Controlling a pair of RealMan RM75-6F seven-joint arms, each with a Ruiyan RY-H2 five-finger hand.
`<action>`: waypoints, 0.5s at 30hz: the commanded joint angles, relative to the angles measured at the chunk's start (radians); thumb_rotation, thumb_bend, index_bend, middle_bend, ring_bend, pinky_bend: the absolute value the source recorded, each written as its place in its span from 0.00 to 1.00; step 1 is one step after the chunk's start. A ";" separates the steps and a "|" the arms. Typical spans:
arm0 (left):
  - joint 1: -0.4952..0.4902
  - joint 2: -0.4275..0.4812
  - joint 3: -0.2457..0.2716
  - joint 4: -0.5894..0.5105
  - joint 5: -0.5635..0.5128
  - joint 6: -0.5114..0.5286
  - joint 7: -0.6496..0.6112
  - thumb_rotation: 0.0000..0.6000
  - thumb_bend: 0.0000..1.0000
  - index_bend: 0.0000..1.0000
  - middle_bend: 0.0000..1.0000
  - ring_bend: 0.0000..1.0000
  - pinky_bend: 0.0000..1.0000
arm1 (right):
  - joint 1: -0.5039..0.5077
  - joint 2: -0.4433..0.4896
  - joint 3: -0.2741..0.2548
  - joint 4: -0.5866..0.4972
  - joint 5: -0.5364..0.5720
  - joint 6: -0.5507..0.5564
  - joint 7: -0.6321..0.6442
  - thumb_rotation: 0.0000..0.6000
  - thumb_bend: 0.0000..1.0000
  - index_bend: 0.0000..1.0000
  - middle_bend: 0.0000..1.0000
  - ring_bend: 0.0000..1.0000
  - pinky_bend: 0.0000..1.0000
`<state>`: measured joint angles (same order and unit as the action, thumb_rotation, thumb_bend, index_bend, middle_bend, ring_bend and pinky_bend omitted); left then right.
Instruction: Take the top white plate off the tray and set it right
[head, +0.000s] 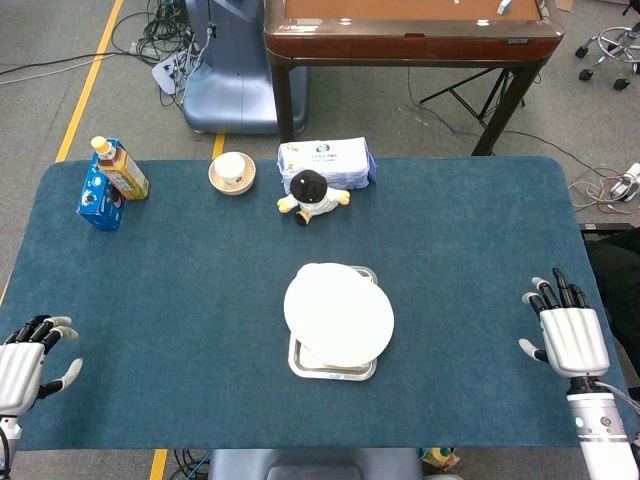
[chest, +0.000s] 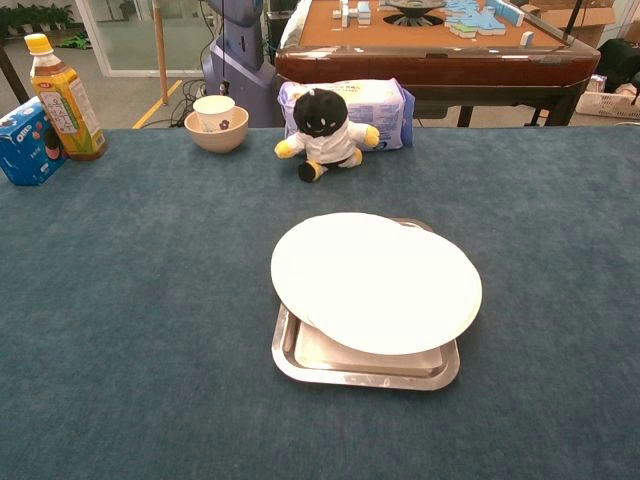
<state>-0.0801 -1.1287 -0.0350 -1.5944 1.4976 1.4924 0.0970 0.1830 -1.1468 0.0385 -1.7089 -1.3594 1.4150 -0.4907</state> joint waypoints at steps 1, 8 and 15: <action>0.002 0.000 -0.001 0.000 -0.007 0.000 0.002 1.00 0.27 0.42 0.30 0.19 0.32 | 0.010 0.002 -0.005 0.000 -0.004 -0.029 0.009 1.00 0.00 0.36 0.22 0.03 0.18; 0.008 -0.002 -0.002 0.000 -0.019 0.003 0.011 1.00 0.27 0.42 0.30 0.19 0.32 | 0.024 0.001 -0.014 0.003 -0.030 -0.066 0.045 1.00 0.00 0.36 0.22 0.03 0.18; 0.004 -0.003 -0.008 0.007 -0.034 -0.010 0.002 1.00 0.27 0.42 0.30 0.19 0.32 | 0.044 -0.034 -0.018 0.060 -0.089 -0.090 0.124 1.00 0.00 0.37 0.24 0.06 0.18</action>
<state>-0.0751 -1.1312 -0.0422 -1.5886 1.4663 1.4848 0.0993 0.2196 -1.1675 0.0204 -1.6684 -1.4290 1.3280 -0.3875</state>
